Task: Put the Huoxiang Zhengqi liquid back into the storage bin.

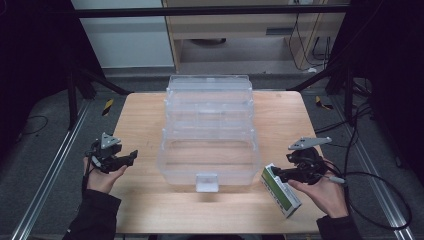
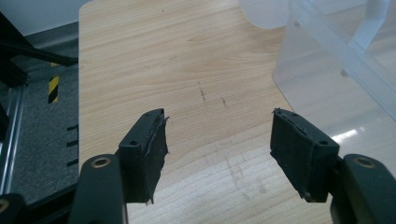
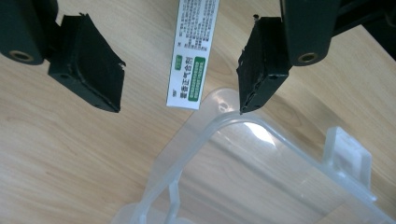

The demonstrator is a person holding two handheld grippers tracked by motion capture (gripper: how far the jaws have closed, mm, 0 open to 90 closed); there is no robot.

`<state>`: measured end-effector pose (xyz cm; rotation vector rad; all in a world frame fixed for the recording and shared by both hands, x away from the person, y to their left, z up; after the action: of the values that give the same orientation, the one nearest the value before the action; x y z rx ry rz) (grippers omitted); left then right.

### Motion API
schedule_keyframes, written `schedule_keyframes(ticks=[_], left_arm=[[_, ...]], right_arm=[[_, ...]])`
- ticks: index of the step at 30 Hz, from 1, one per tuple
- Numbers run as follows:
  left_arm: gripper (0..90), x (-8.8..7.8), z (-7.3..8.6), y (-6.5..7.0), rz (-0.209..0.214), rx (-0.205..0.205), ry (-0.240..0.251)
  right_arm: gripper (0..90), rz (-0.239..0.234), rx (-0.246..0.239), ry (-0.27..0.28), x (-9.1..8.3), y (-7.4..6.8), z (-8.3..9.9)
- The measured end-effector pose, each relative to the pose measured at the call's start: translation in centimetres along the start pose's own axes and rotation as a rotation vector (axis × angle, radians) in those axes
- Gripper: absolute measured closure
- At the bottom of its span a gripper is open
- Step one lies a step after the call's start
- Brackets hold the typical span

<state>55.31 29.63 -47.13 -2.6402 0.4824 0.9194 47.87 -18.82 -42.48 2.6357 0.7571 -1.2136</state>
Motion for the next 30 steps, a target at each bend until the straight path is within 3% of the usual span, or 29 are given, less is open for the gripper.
schedule_keyframes(ticks=[12, 21, 30], left_arm=[[35.0, -0.3, -0.2, -0.1, -0.009, -0.001, 0.002], [34.9, 0.0, 0.3, -0.4, -0.011, -0.005, -0.015], [35.6, 0.1, 0.4, -0.3, -0.013, 0.002, -0.023]], right_arm=[[37.7, 0.007, -0.007, -0.119, 0.3, -0.6, 1.5], [41.2, 0.004, 0.034, -0.196, 0.8, -0.7, 2.3], [44.0, 0.010, 0.035, -0.259, 1.1, -0.5, 3.2]])
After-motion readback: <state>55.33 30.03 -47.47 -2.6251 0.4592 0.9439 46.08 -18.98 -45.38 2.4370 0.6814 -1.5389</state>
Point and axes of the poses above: each handheld gripper's, and its own axes: x roughly forward along the jaws, z roughly out of its underside, y roughly to its right, the point moved 9 cm from there along x, roughly forward along the jaws, and after that the axes turned 6 degrees about x, right-handed, at the moved point
